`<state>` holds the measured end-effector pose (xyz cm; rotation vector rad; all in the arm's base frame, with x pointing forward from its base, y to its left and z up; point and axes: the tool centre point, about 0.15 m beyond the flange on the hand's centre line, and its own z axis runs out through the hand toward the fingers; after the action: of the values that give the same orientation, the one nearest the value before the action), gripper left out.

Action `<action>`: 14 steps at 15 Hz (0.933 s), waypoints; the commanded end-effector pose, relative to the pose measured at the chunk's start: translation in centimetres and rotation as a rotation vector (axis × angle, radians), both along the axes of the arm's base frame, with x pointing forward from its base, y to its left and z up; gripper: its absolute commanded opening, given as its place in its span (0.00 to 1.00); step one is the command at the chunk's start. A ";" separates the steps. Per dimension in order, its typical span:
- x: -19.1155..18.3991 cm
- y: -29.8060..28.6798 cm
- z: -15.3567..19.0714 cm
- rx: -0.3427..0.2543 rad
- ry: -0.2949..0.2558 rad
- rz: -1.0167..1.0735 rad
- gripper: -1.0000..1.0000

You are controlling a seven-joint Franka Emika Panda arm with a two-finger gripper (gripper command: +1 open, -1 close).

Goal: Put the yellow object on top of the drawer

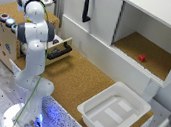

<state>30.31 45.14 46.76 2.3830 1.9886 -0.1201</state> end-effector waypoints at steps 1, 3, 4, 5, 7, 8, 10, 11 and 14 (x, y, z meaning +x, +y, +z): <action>-1.0 -5.7 0.3 0.123 0.023 -0.207 1.00; -0.8 -8.0 0.2 0.145 0.001 -0.338 1.00; -0.6 -9.1 0.0 0.151 -0.008 -0.400 1.00; -0.5 -9.8 -0.1 0.144 -0.018 -0.451 1.00; 0.3 -11.8 -0.9 0.133 -0.045 -0.528 1.00; 0.8 -12.5 -1.4 0.105 -0.061 -0.535 1.00; 2.0 -13.5 -2.9 0.062 -0.059 -0.434 1.00; 2.6 -13.9 -3.4 0.028 -0.071 -0.398 1.00; 3.9 -15.2 -4.7 0.036 -0.086 -0.258 1.00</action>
<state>33.07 33.96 45.71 2.6905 1.4597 -0.1587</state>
